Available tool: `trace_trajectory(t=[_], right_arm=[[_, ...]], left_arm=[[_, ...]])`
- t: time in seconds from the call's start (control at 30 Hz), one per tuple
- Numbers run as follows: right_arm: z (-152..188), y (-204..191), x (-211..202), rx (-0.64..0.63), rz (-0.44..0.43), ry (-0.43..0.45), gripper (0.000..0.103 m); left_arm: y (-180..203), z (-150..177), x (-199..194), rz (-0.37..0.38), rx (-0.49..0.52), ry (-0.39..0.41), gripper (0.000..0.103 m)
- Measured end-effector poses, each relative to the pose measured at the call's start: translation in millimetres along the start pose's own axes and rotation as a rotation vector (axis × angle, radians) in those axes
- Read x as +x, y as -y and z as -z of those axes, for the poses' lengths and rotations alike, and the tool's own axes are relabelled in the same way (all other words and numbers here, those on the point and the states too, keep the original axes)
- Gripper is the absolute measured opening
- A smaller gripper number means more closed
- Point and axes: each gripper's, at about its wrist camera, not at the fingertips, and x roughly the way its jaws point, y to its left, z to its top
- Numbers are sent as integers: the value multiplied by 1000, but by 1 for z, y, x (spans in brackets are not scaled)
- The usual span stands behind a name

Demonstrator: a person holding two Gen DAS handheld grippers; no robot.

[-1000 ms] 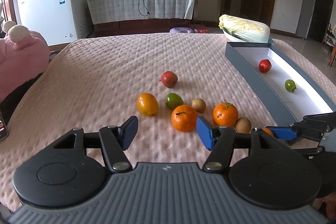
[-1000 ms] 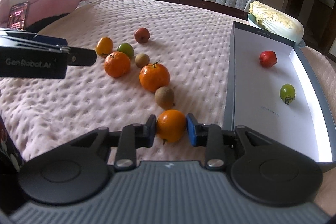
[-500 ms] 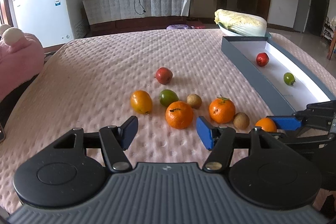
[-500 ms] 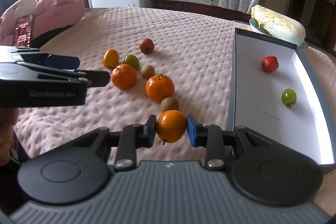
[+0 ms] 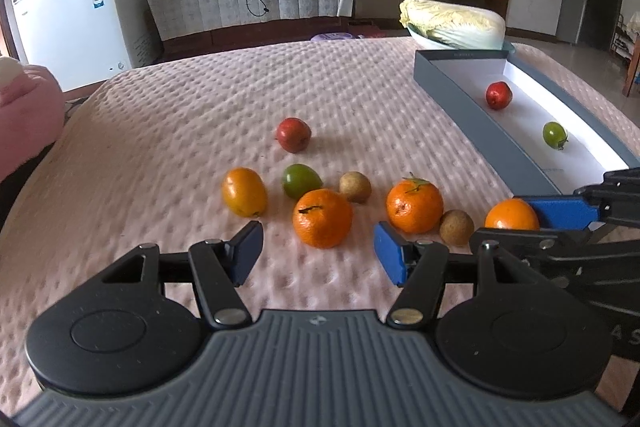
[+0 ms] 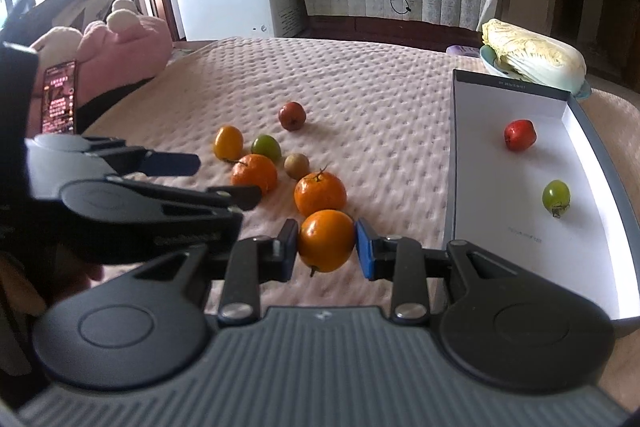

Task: Organize fruits
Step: 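Close the left gripper on an orange while the right tool holds its tangerine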

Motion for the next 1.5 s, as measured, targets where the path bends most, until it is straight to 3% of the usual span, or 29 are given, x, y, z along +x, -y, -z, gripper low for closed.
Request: trace_trajectory(t=[0.23, 0.73, 0.9, 1.1, 1.5], right_arm=[[-5, 15, -6, 58, 1, 24, 34], [-7, 15, -9, 48, 4, 42, 34], [-8, 17, -10, 52, 7, 44, 34], [-8, 16, -10, 48, 10, 48, 34], [-6, 15, -6, 46, 22, 33, 34]], left_arm=[[4, -4, 14, -1, 0, -22, 67], [10, -6, 38, 9, -8, -54, 66], [11, -7, 41, 5, -8, -48, 65], [11, -7, 42, -3, -3, -32, 56], [9, -8, 44, 1, -13, -29, 57]])
